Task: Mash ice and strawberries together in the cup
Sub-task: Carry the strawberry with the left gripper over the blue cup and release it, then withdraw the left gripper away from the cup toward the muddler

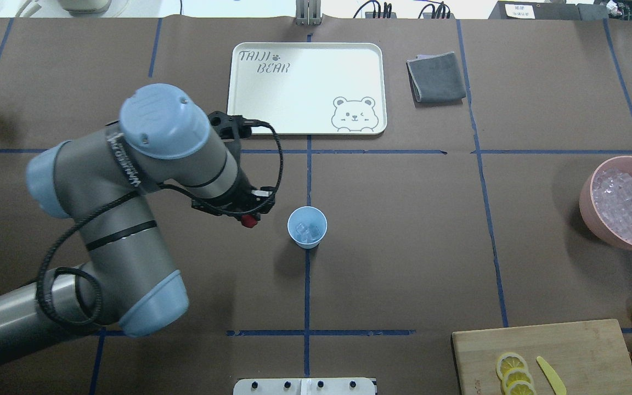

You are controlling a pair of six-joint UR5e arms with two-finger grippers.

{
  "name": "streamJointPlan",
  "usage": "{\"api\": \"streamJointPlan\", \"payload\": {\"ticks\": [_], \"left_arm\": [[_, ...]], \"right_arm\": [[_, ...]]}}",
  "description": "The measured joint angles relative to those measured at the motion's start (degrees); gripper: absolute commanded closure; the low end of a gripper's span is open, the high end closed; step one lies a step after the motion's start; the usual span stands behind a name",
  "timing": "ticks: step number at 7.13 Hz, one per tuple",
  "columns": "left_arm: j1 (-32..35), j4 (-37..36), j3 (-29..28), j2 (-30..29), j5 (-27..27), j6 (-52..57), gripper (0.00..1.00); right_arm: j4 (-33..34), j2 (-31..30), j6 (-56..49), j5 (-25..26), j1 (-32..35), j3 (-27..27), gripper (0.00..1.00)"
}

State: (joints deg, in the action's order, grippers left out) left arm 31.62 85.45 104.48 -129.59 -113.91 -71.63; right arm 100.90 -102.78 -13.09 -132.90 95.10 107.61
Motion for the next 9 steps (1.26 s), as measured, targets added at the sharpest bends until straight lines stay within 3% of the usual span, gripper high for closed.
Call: {"api": "streamJointPlan", "payload": {"ticks": [2, 3, 4, 9], "left_arm": [[-2.21, 0.04, -7.23, -8.47, 2.18, -3.92, 0.93], [-2.6, 0.1, -8.97, -10.0, 2.95, -4.39, 0.24], [-2.73, 0.23, -9.72, -10.41, 3.3, -4.45, 0.0], [-2.65, 0.27, -9.02, -9.0, 2.52, -1.56, 0.0]], "right_arm": [[0.0, 0.09, 0.0, 0.01, 0.0, -0.02, 0.0], [0.0, 0.11, 0.0, 0.01, 0.0, -0.02, 0.0], [0.0, 0.12, 0.0, 0.01, 0.0, -0.02, 0.0], [-0.03, 0.21, 0.08, -0.01, 0.0, 0.09, 0.0]]}}
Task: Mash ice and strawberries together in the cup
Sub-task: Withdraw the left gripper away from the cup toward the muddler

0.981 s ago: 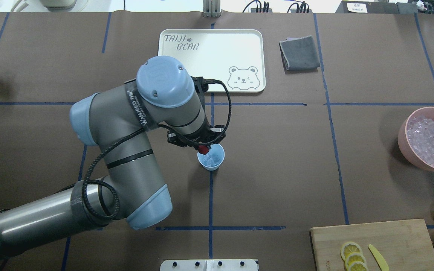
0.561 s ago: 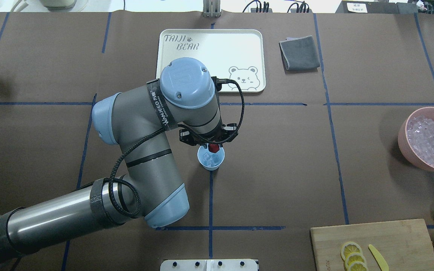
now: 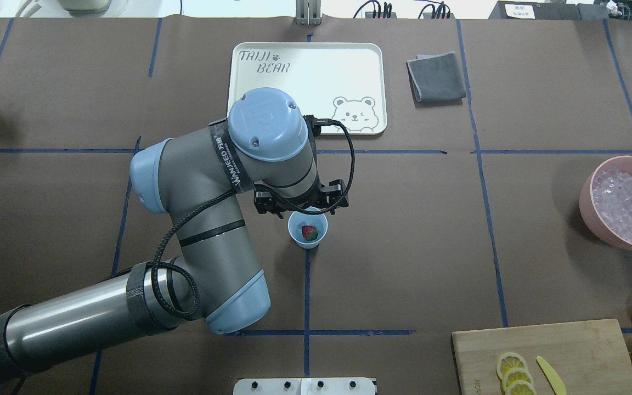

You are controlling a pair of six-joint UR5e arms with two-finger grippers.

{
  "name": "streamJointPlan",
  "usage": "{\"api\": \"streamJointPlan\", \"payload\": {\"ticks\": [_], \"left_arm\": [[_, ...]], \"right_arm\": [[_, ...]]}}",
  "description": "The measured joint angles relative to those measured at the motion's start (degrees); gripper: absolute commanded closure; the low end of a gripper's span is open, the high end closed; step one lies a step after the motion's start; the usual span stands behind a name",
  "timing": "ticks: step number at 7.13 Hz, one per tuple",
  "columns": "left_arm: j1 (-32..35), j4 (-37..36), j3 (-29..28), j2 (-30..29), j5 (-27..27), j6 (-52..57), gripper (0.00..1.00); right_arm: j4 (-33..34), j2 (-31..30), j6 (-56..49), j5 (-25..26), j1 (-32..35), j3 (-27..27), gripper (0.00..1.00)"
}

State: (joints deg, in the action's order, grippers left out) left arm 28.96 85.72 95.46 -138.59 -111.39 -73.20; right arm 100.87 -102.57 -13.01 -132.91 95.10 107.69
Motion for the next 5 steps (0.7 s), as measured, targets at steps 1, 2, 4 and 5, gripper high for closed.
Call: {"api": "streamJointPlan", "payload": {"ticks": [1, 2, 4, 5], "left_arm": [[1.08, -0.95, 1.21, 1.99, -1.5, 3.65, 0.0], [3.58, -1.74, 3.63, 5.88, -3.73, 9.23, 0.0], [13.33, -2.5, 10.96, 17.82, -10.97, 24.18, 0.0], [19.09, -2.48, 13.34, 23.7, -14.83, 32.11, 0.0]], "right_arm": [[-0.01, -0.01, 0.03, -0.04, 0.0, 0.03, 0.0], [0.01, -0.02, 0.11, -0.06, -0.02, 0.03, 0.0], [0.03, -0.01, 0.6, -0.07, -0.07, -0.01, 0.0], [0.01, 0.02, 0.73, -0.08, -0.08, -0.02, 0.0]]}}
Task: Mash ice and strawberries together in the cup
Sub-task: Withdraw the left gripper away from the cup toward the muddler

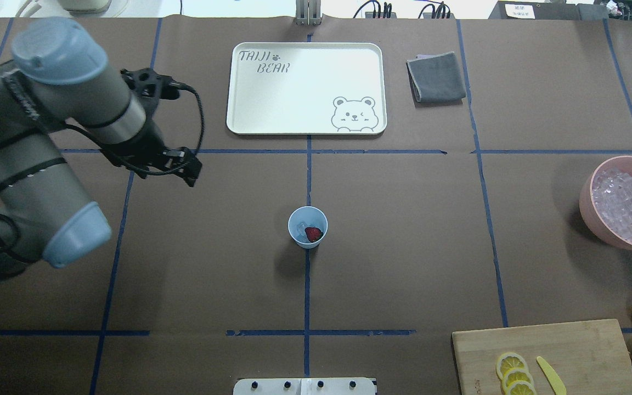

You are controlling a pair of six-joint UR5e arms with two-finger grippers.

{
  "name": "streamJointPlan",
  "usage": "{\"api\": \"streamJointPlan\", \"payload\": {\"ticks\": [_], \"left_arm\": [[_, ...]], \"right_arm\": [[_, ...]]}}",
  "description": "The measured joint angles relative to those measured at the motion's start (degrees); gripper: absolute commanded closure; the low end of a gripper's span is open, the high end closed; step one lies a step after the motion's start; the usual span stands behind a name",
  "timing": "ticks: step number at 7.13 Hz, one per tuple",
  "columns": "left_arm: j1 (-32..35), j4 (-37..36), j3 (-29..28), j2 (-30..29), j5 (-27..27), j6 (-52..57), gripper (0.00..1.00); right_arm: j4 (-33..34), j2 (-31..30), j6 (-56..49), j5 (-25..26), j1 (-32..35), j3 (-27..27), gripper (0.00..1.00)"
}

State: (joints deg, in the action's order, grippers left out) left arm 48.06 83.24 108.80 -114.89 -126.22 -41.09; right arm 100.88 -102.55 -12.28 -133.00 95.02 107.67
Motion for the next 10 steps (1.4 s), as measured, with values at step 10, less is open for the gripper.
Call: {"api": "streamJointPlan", "payload": {"ticks": [10], "left_arm": [[29.89, 15.7, -9.68, 28.75, -8.03, 28.83, 0.0]], "right_arm": [[-0.07, -0.1, 0.06, 0.01, -0.01, 0.33, 0.0]]}}
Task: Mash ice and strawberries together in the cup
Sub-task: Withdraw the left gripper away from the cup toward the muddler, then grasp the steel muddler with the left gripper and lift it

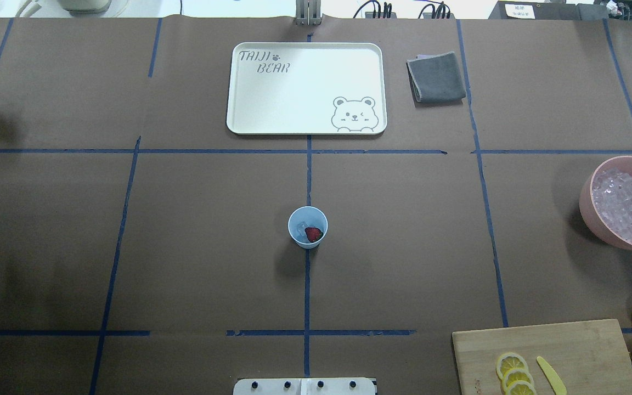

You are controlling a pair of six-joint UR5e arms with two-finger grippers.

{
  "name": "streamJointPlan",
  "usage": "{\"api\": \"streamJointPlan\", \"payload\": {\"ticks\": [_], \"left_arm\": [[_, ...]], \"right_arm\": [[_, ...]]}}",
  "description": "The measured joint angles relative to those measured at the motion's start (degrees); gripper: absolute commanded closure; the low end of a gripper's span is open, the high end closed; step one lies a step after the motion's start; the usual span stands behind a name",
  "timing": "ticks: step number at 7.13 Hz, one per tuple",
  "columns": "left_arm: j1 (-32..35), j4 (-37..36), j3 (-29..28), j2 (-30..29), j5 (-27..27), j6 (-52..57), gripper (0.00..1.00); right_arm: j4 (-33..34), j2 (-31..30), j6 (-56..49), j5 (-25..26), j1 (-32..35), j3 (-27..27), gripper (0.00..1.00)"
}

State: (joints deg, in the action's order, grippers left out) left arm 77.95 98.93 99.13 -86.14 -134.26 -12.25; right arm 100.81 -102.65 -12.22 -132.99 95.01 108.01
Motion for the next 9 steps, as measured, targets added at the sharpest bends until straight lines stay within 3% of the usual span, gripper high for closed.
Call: {"api": "streamJointPlan", "payload": {"ticks": [2, 4, 8, 9], "left_arm": [[-4.75, 15.06, -8.22, 0.01, 0.33, -8.6, 0.0], [-9.41, 25.57, -14.62, -0.15, 1.9, -13.74, 0.0], [-12.77, 29.43, -20.38, -2.01, 4.0, -14.87, 0.02], [-13.24, 29.49, -21.19, -2.6, 4.17, -14.89, 0.44]], "right_arm": [[0.0, 0.0, 0.0, 0.01, 0.0, 0.03, 0.0], [0.0, 0.0, -0.05, 0.03, 0.0, 0.09, 0.0], [0.0, 0.01, -0.09, 0.09, 0.0, 0.02, 0.0], [0.0, 0.05, -0.09, 0.09, 0.0, 0.02, 0.0]]}}
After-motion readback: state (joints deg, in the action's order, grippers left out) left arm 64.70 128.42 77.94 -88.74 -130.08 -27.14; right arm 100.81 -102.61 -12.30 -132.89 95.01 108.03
